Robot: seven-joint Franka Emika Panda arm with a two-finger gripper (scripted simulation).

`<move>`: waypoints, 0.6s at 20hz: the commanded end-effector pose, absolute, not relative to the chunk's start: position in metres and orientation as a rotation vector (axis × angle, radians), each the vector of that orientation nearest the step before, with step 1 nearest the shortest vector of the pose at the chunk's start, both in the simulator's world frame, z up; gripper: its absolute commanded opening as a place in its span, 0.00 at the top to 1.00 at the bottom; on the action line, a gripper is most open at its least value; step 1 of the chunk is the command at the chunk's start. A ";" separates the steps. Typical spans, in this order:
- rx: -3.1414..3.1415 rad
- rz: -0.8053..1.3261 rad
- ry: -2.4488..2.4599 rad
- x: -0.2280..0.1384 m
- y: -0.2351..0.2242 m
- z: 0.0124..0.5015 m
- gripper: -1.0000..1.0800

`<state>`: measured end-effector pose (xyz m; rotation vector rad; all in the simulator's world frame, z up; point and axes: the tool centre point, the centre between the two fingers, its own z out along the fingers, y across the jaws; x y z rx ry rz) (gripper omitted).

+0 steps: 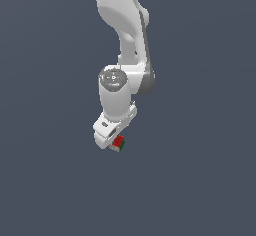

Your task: Pick up the object and move it to a goal position.

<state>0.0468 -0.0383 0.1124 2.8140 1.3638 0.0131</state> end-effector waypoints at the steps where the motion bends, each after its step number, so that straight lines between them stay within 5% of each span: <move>1: 2.772 0.009 1.454 0.048 -0.042 0.106 0.04; 12: 2.641 0.001 1.698 0.052 -0.052 0.087 0.04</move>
